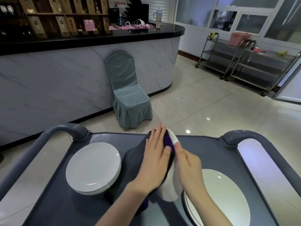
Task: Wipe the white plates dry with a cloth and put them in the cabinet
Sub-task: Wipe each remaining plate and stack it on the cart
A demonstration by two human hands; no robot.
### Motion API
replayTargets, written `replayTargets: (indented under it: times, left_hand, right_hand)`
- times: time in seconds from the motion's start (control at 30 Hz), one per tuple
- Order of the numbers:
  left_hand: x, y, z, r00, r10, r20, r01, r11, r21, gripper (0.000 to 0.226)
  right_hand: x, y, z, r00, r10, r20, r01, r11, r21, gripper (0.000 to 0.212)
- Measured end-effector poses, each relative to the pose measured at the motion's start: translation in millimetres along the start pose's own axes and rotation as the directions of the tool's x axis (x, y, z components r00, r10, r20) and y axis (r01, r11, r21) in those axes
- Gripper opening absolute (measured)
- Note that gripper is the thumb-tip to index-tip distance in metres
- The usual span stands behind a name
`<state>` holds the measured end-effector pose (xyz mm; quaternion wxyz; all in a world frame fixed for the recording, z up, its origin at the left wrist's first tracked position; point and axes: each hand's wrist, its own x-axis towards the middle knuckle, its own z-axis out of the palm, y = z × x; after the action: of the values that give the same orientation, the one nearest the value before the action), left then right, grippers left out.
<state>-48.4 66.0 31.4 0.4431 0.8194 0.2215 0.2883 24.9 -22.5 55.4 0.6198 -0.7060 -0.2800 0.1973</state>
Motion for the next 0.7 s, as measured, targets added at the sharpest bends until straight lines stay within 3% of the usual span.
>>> replayTargets:
  times: [0.13, 0.33, 0.5, 0.57, 0.7]
  left_hand:
    - [-7, -3, 11, 0.995, 0.084, 0.053, -0.089, 0.989, 0.119, 0.057]
    - [17, -24, -12, 0.998, -0.064, -0.007, 0.063, 0.993, -0.096, 0.053]
    - [2, -42, -15, 0.989, -0.145, 0.002, 0.143, 0.973, -0.179, 0.052]
    - [-7, -45, -8, 0.994, -0.113, -0.004, 0.112, 0.989, -0.092, 0.050]
    - [0, -36, -3, 0.999, 0.023, 0.040, -0.029, 0.988, 0.152, 0.055]
  right_hand:
    - [5, 3, -1, 0.998, 0.048, 0.035, -0.049, 0.998, 0.034, 0.051]
    - [-6, 9, -15, 0.991, 0.013, 0.135, -0.003, 0.997, -0.072, 0.058]
    - [2, 9, -42, 0.985, 0.099, 0.144, -0.106, 0.994, 0.038, 0.046]
    - [6, 9, -45, 0.971, 0.092, 0.223, -0.114, 0.990, 0.089, 0.021]
    - [2, 12, -40, 0.958, 0.038, 0.283, -0.062, 0.995, 0.077, 0.025]
